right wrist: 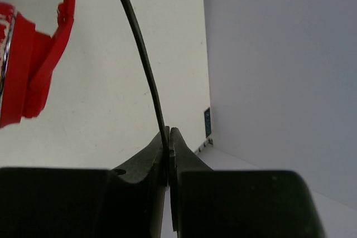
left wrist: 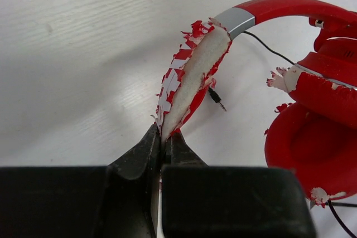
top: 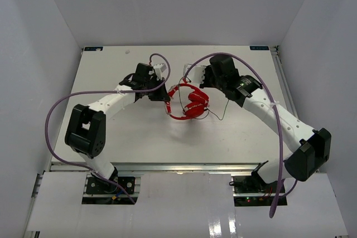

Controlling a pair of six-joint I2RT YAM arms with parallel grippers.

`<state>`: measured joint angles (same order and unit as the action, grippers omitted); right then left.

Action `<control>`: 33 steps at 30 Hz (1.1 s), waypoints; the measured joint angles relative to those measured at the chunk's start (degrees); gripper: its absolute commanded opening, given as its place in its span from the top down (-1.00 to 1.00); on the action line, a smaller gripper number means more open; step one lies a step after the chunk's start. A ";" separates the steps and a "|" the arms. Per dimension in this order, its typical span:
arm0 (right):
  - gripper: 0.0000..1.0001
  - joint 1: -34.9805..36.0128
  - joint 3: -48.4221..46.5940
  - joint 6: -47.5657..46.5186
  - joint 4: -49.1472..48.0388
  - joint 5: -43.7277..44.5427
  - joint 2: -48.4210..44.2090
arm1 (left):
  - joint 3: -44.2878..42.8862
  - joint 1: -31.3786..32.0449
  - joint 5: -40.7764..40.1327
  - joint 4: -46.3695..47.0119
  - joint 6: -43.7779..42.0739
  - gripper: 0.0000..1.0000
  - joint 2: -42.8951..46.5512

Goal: Wrap the headphones

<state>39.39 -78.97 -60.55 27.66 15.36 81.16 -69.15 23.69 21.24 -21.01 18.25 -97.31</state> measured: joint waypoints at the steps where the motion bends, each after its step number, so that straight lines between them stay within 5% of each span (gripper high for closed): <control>1: 0.85 -1.23 0.06 0.58 0.02 -2.51 0.06 | 1.20 0.15 1.46 0.89 0.05 1.00 1.05; 11: 0.82 -14.21 1.88 8.87 0.06 -29.52 4.35 | 3.65 0.70 10.25 6.70 1.62 1.00 11.36; 21: 0.55 -23.17 2.91 22.61 -1.36 -68.24 9.12 | 0.79 0.74 7.15 6.61 10.45 1.00 15.35; 29: 0.07 -18.72 7.39 41.52 -18.09 -85.71 10.24 | -12.78 0.98 0.03 -0.52 13.65 1.00 15.57; 33: -0.06 -16.76 12.34 55.07 -36.13 -88.41 11.71 | -16.65 1.28 -3.33 -3.56 14.78 1.00 15.85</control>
<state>22.63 -66.63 -5.47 -8.47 -73.05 92.86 -85.79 24.97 17.91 -24.58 33.03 -81.46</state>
